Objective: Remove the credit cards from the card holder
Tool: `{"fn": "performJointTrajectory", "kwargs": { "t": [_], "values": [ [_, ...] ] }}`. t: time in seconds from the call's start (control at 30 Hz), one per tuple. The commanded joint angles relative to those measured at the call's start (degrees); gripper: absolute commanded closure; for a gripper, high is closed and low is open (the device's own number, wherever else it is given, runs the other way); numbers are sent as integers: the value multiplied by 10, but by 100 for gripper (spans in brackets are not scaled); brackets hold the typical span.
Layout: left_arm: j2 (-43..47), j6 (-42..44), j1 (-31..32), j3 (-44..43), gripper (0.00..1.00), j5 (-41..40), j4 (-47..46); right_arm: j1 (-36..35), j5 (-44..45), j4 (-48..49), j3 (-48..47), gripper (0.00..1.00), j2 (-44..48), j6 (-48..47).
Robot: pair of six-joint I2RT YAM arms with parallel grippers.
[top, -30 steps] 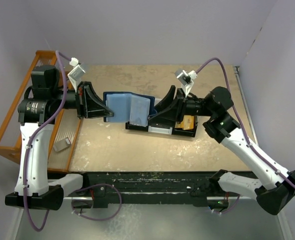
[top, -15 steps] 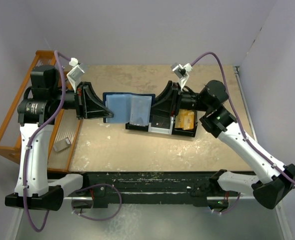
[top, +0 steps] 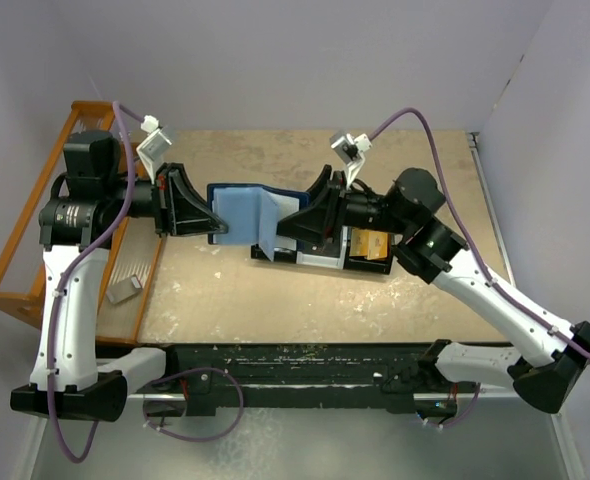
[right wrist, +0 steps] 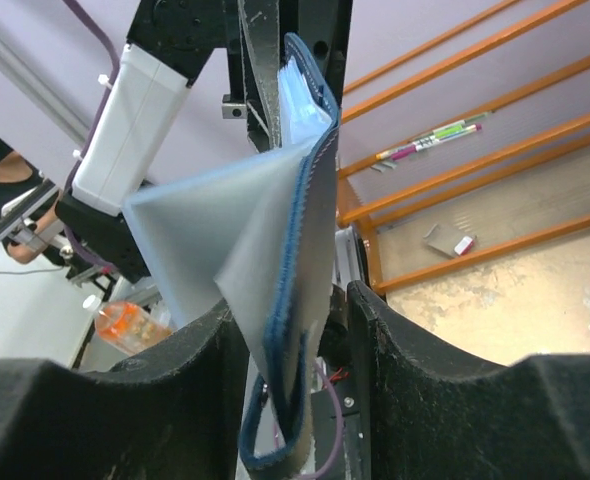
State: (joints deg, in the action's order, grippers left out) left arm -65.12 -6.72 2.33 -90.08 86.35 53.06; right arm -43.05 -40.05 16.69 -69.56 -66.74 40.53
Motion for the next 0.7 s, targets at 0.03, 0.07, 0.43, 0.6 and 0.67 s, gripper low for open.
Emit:
{"fn": "performJointTrajectory", "kwargs": {
  "t": [0.03,0.07,0.43,0.6,0.67],
  "values": [
    [3,-2,0,0,98,-5,-24,-55,141,-89,-55,54,-3,-69],
    [3,-2,1,1,97,-4,-25,-67,172,-115,-69,54,-10,-85],
    [8,-7,1,7,91,32,-29,-149,352,-136,-103,57,-45,-105],
    [14,-7,0,9,88,44,-30,-150,368,-132,-85,68,-23,-107],
    [17,-7,0,12,84,52,-31,-150,368,-125,-77,78,-15,-105]
  ]
}}
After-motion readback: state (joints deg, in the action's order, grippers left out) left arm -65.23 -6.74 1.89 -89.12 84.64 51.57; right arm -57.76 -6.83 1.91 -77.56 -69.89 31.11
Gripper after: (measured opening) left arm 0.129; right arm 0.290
